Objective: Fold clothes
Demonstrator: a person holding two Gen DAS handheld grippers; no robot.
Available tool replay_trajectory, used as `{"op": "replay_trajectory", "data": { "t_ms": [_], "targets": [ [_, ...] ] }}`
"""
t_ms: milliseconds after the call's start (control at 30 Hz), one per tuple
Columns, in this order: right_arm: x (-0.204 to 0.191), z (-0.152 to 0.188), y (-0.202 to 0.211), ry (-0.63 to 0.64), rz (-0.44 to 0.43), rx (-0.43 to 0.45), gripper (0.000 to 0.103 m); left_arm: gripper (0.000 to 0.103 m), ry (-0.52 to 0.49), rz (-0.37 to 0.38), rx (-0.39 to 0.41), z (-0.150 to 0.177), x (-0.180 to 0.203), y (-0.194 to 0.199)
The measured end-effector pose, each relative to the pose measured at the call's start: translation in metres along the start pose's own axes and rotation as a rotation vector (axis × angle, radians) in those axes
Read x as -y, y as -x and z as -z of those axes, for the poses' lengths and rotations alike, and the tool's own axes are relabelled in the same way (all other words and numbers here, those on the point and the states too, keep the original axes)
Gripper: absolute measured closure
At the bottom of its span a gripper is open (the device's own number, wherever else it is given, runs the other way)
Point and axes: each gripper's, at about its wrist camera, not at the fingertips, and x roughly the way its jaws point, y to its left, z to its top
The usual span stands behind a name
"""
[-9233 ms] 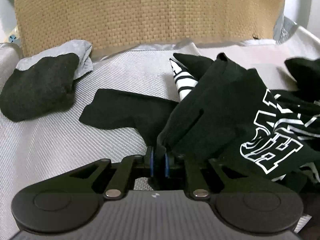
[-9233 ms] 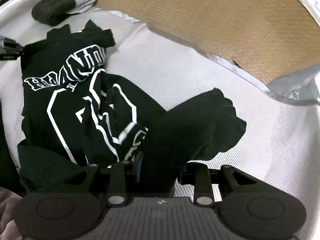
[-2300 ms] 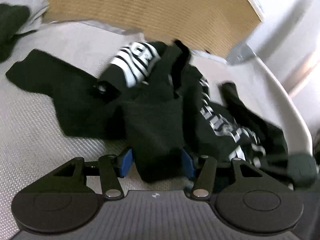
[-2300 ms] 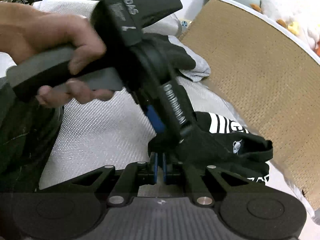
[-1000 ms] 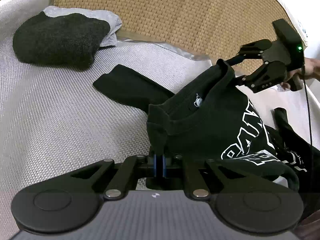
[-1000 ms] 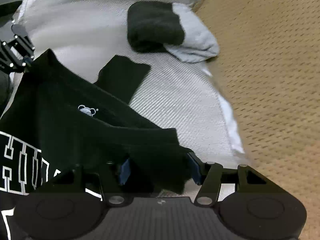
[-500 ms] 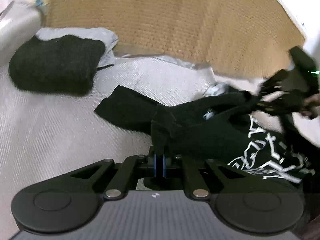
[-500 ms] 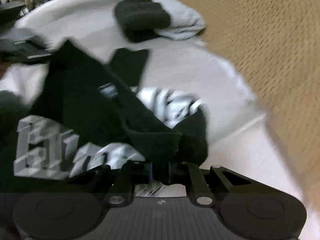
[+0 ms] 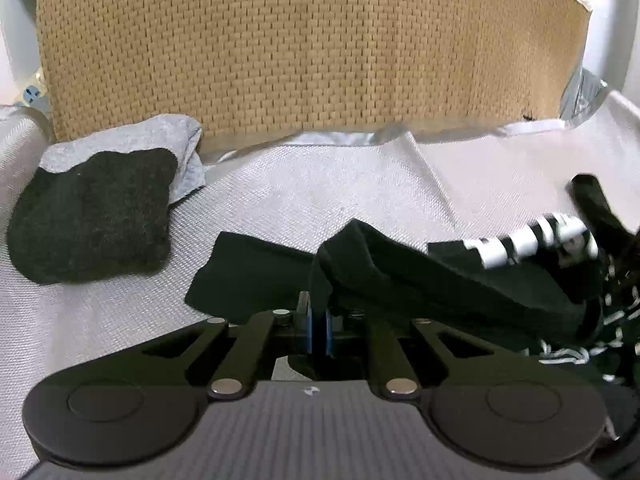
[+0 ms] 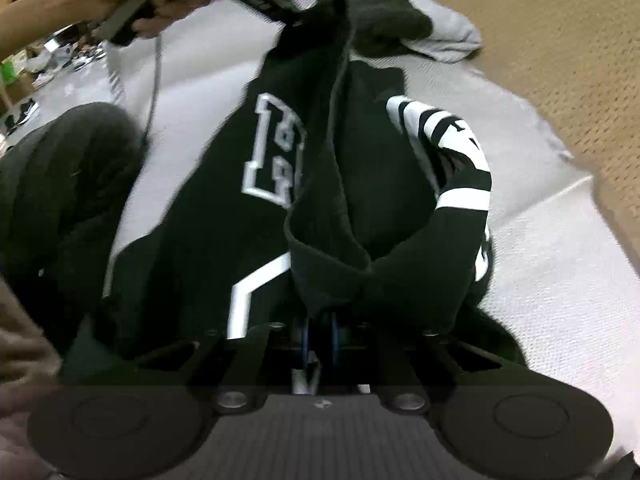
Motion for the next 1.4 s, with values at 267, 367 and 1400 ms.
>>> {"op": "replay_trajectory", "data": {
  "t_ms": [267, 367, 1400],
  "targets": [
    [0.041, -0.020, -0.006, 0.109, 0.092, 0.007, 0.076, 0.095, -0.012, 0.072, -0.046, 0.028, 0.005, 0.000],
    [0.041, -0.028, -0.018, 0.198, 0.167, -0.016, 0.057, 0.094, -0.016, 0.088, -0.064, 0.036, 0.012, -0.006],
    [0.028, 0.000, -0.033, -0.061, -0.303, -0.186, 0.016, 0.074, -0.035, 0.133, -0.101, 0.042, 0.080, -0.063]
  ]
}}
